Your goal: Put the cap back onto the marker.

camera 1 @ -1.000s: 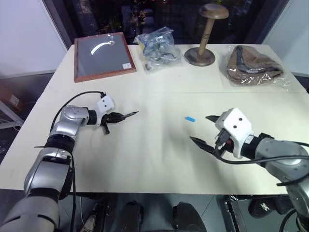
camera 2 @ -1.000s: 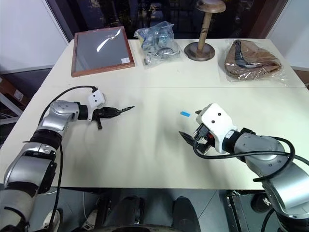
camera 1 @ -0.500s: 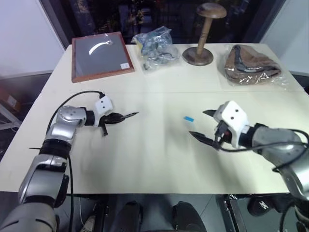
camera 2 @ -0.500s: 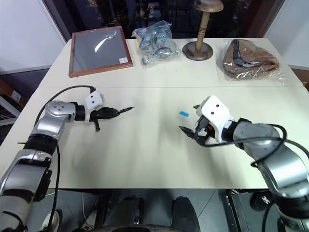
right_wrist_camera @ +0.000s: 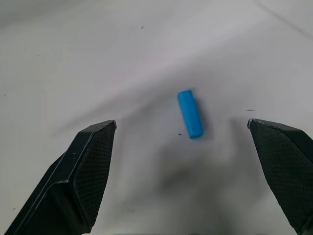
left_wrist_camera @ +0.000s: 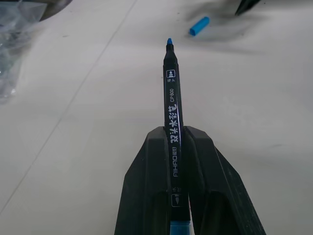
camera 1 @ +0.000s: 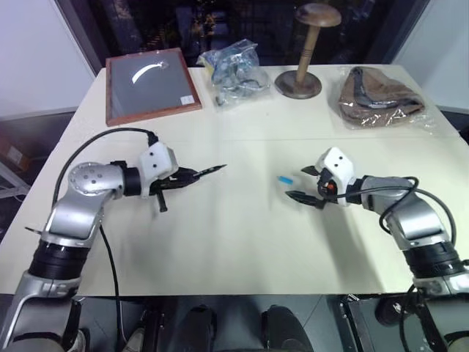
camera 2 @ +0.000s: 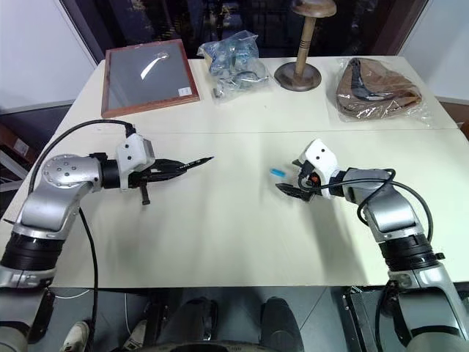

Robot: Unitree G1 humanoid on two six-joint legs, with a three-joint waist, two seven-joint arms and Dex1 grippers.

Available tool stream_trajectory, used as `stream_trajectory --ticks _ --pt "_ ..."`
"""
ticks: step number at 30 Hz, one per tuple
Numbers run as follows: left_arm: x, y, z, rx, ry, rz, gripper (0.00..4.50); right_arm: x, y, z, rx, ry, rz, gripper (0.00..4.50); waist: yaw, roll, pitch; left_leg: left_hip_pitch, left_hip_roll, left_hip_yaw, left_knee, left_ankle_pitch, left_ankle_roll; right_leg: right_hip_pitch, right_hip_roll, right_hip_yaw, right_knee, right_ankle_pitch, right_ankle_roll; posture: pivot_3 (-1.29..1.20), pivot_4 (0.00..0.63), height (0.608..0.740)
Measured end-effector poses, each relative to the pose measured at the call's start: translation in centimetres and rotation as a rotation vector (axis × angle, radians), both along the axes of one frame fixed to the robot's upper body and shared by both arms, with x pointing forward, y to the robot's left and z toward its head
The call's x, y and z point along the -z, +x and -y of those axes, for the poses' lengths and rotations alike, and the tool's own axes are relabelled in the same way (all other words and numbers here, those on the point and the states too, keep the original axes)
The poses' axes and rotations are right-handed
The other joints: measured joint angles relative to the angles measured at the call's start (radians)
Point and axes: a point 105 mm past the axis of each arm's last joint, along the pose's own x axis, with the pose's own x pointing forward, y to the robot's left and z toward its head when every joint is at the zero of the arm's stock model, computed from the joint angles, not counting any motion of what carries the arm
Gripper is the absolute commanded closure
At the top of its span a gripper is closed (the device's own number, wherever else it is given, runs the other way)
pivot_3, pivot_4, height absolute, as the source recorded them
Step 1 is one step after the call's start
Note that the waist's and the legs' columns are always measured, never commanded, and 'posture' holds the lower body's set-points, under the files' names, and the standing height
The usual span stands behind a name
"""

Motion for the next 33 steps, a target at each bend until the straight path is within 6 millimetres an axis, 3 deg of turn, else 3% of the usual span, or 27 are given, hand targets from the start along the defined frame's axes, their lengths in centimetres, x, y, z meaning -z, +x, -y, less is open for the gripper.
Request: stream_trajectory --ticks 9,18,21,28,33 --pt "-0.1 -0.8 -0.4 -0.036 0.005 0.002 4.46 1.7 1.6 -0.3 -0.022 -0.010 -0.026 0.00 0.001 0.000 0.000 0.000 0.000 0.000 0.000 0.000 0.000 0.000 0.000 0.000 0.000 0.000 0.000 0.00 0.150 0.740" --pt "-0.1 -0.9 -0.7 -0.070 0.006 0.009 4.46 1.8 2.6 0.0 -0.029 -0.016 -0.010 0.00 -0.001 0.000 0.000 0.000 0.000 0.000 0.000 0.000 0.000 0.000 0.000 0.000 0.000 0.000 0.000 0.00 0.150 0.740" --pt "0.0 -0.8 -0.7 -0.075 0.006 0.008 4.50 1.9 2.7 -0.1 -0.033 -0.007 -0.015 0.81 -0.001 0.000 0.000 0.000 0.000 0.000 0.000 0.000 0.000 0.000 0.000 0.000 0.000 0.000 0.000 0.00 0.150 0.740" --pt "-0.2 -0.8 -0.7 -0.076 -0.008 0.008 4.50 1.9 2.6 -0.3 -0.048 -0.010 -0.012 4.47 0.000 0.000 0.000 0.000 0.000 0.000 0.000 0.000 0.000 0.000 0.000 0.000 0.000 0.000 0.000 0.00 0.150 0.740" --pt "-0.2 -0.8 -0.9 -0.082 -0.001 0.014 4.50 1.9 2.6 -0.3 -0.048 -0.010 -0.011 4.47 0.000 0.000 0.000 0.000 0.000 0.000 0.000 0.000 0.000 0.000 0.000 0.000 0.000 0.000 0.000 0.00 0.150 0.740"
